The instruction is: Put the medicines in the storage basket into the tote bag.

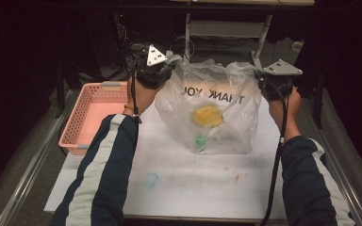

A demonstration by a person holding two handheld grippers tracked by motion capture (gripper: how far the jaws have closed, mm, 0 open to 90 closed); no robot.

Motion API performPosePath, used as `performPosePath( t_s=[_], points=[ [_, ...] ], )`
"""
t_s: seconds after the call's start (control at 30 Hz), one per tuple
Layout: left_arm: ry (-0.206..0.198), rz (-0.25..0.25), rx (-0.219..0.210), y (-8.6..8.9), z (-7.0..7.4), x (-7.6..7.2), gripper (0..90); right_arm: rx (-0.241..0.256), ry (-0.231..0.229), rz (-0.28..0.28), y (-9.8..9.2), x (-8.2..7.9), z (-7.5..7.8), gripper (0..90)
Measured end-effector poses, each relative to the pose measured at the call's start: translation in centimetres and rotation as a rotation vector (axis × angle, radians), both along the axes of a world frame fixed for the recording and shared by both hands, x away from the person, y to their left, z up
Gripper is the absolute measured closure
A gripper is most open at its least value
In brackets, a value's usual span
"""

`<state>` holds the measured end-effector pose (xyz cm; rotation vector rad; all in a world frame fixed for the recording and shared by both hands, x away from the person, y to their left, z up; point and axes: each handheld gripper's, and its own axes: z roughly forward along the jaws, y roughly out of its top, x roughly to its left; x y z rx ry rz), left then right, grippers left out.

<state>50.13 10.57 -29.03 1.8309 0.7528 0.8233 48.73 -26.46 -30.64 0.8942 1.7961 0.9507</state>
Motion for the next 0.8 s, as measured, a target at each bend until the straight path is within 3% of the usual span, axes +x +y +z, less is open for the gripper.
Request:
performPosePath(
  t_s=[0.17, 0.3, 0.6, 0.7, 0.8],
  points=[
    [0.000, 0.028, -0.005, 0.6, 0.6, 0.9, 80.2, -0.003, 0.019, -0.052, -1.2, 1.2, -0.2, 90.0],
    [-0.014, 0.042, 0.020, 0.6, 1.1, 1.3, 80.2, 0.009, 0.021, -0.072, -1.6, 1.9, 0.2, 90.0],
    [-0.057, 0.052, -0.040, 0.9, 3.6, 1.5, 80.2, 0.024, -0.020, -0.095, -2.0, 2.6, 3.3, 90.0],
    [-0.047, 0.047, -0.022, 0.4, 3.3, 1.5, 80.0, 0.025, -0.023, -0.106, -2.1, 2.8, 3.5, 90.0],
    [-0.019, 0.061, -0.020, 0.1, 2.5, 1.7, 70.7, 0.026, 0.000, -0.118, -2.3, 3.2, 3.0, 90.0]
  ],
)
